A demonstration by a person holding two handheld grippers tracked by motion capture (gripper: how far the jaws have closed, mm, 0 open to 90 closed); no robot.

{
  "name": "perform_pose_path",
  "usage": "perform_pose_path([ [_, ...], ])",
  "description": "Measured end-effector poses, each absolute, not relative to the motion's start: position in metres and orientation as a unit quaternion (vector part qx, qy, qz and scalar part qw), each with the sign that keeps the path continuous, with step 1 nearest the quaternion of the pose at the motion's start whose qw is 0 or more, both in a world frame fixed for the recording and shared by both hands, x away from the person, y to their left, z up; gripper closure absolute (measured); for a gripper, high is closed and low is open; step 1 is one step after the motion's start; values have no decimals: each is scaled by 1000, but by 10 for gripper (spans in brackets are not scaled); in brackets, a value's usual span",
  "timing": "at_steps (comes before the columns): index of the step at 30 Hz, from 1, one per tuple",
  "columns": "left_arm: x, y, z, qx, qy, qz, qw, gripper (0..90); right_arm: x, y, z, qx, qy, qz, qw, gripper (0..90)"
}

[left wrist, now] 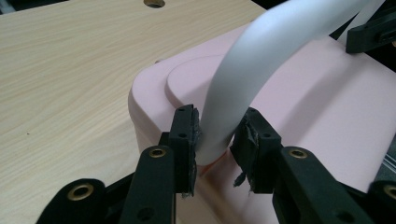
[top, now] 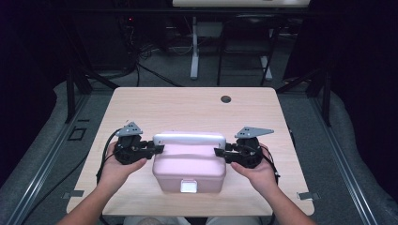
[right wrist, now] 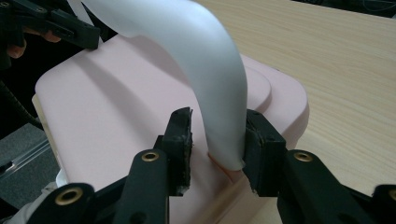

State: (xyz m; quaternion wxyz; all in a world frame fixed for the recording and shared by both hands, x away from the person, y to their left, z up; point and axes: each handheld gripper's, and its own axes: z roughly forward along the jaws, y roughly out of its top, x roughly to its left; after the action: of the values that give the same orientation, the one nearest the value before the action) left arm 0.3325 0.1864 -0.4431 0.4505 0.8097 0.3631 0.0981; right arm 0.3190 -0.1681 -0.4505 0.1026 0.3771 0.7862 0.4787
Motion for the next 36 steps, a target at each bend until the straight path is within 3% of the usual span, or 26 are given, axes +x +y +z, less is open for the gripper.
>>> perform_pose_path([
  [10,333,186,-444,808,364,102,452,724,321,-172,-451,386,781,480,104,668],
  [15,333,186,-443,809,362,103,452,729,321,-173,-451,389,778,484,99,724],
  [36,323,191,-439,816,359,88,445,733,309,-169,-447,377,789,475,101,738],
])
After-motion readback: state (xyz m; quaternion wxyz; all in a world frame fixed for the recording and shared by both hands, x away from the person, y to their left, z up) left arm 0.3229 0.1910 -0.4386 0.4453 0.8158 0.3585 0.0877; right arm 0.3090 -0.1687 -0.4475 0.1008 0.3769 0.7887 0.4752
